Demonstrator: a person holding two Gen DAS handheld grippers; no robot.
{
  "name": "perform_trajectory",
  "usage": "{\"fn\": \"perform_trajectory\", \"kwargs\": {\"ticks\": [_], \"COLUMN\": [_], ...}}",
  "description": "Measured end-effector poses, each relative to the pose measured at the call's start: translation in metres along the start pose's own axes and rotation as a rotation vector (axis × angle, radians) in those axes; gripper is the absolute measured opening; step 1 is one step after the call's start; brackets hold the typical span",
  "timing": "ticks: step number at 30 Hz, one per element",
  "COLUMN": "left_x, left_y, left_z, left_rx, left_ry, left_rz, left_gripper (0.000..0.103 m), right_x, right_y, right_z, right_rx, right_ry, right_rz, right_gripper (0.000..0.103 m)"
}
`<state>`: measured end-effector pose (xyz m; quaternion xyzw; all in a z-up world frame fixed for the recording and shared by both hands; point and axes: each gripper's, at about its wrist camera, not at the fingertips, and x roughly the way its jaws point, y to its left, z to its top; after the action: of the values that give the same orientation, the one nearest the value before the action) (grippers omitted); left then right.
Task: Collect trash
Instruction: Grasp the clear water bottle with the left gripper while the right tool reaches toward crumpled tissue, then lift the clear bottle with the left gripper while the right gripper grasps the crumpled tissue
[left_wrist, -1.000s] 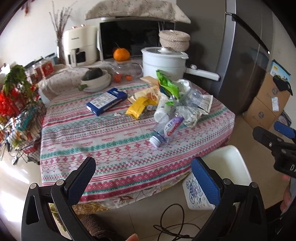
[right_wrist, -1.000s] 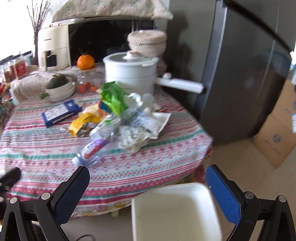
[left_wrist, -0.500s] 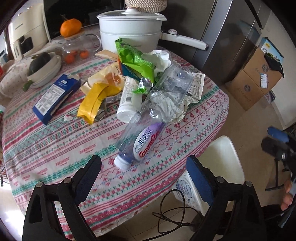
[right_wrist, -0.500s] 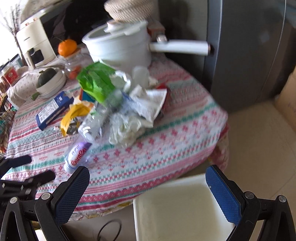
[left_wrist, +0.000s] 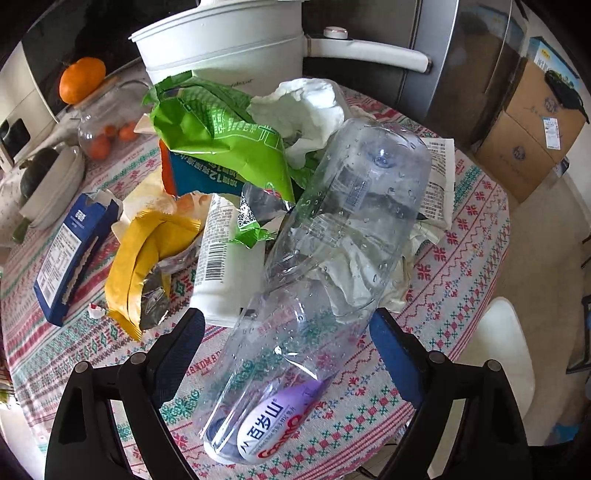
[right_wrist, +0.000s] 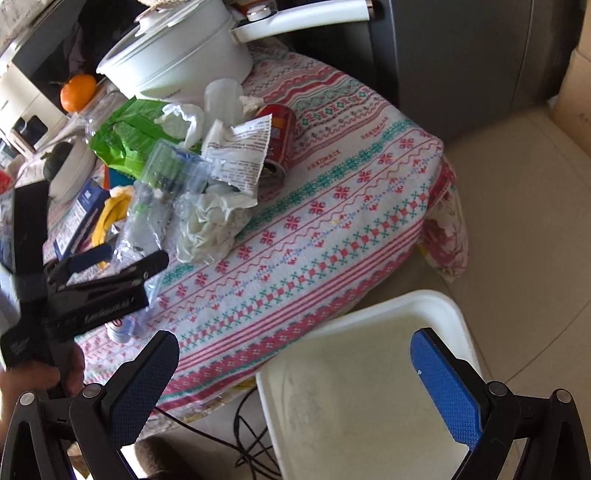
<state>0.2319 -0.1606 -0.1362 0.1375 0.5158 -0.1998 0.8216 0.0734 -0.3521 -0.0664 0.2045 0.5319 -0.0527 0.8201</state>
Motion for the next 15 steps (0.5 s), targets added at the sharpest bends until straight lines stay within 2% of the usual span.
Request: {"fn": "perform_trajectory", "kwargs": {"ticks": [3, 9, 15], "left_x": [0.005, -0.017, -0.063], "left_y": [0.000, 0.006, 0.020], "left_z": [-0.002, -0.010, -0.025], "left_rx": [-0.013, -0.034, -0.082], "left_ry": [0.012, -0.038, -0.106], "left_rz": [0.019, -0.051, -0.108], "left_gripper": [0.077, 0.074, 0.072], "right_x": [0.004, 0.008, 0.015], "right_y": [-0.001, 0.002, 0.009], "right_z": [-0.001, 0.000, 0.006], "right_rx": [-0.005, -0.009, 0.013], "right_ry": [0.019, 0.018, 0.024], "right_rz": [0.008, -0.013, 0.003], "right_gripper": [0.103, 0.103, 0.103]}}
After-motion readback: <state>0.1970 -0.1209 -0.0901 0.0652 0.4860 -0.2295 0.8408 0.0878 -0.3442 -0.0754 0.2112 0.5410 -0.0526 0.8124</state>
